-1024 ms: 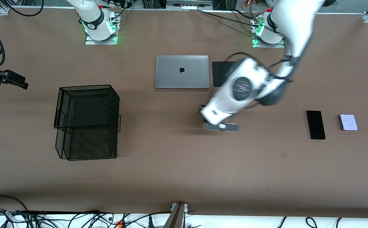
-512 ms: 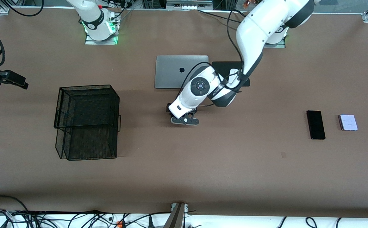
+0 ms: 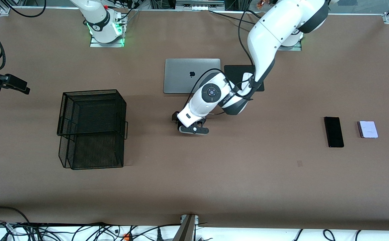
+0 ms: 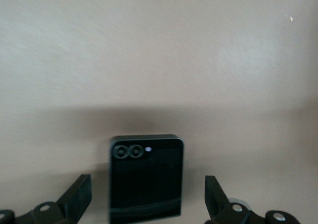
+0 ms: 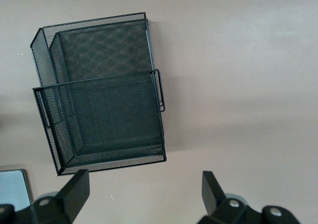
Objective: Place phones with both arms
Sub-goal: 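Set the flip phone down beside the laptop and open the left gripper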
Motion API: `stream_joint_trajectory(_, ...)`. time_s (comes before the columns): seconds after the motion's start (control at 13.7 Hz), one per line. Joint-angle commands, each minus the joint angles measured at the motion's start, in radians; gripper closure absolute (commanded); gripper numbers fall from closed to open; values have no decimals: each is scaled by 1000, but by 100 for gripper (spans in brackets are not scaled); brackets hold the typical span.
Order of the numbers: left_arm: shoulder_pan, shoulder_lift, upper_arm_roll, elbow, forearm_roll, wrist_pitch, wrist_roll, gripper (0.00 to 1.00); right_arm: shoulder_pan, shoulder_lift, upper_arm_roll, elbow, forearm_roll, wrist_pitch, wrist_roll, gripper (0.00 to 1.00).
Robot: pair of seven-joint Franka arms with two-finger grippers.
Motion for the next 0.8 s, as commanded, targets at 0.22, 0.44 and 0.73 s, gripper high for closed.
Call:
stream_joint_trajectory(0.22, 213, -269, 11, -14, 65, -512, 40, 0, 33, 3, 22, -9, 2, -1, 3, 0)
stream_joint_trajectory(0.44, 341, -332, 12, -14, 257, -658, 258, 0, 126, 22, 22, -7, 3, 10, 61, 0)
stream_joint_trajectory(0.73, 584, -335, 9, -52, 305, -671, 469, 0, 352, 100, 22, 6, 12, 88, 364, 0)
